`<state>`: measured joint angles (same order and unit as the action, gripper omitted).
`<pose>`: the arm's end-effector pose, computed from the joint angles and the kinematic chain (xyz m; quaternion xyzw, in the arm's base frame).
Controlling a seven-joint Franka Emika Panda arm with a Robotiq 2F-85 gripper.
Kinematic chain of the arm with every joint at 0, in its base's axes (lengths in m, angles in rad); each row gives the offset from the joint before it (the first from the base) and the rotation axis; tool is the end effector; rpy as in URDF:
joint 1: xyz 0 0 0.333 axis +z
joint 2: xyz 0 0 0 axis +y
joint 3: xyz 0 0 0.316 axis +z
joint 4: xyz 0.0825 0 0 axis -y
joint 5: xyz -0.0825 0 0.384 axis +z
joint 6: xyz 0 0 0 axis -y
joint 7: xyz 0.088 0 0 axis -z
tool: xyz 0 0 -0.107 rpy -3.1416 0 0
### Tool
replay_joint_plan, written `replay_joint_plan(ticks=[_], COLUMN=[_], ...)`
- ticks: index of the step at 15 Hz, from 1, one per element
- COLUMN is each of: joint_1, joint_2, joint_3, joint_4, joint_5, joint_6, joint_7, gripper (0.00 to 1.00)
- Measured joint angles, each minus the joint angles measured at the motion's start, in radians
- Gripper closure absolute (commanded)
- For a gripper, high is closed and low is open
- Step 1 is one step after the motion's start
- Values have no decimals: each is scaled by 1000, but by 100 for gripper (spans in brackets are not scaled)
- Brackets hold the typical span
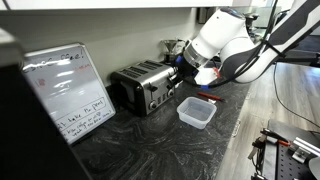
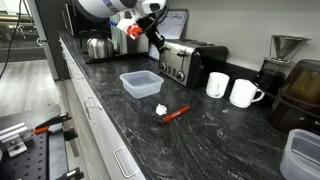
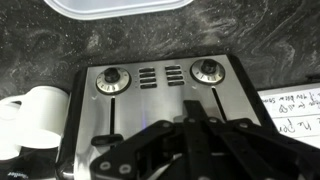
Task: Turn the right knob
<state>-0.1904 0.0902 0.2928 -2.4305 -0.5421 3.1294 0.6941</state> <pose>0.5172 0.0975 0.3344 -0.9527 0.0291 -0.2987 0.0475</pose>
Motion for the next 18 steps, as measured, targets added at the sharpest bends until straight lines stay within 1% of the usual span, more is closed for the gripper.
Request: replay_joint_plan(ticks=[4, 8, 10, 18], joint_1=[3, 17, 28, 58], joint_2=[20, 62, 94, 234], joint_3=[-44, -78, -79, -83], joint_4=[51, 96, 112, 190], joint_5=[-74, -154, -166, -167], joint_6=[-12, -92, -122, -132], joint_7=[9, 26, 27, 25], gripper=[100, 100, 100, 100])
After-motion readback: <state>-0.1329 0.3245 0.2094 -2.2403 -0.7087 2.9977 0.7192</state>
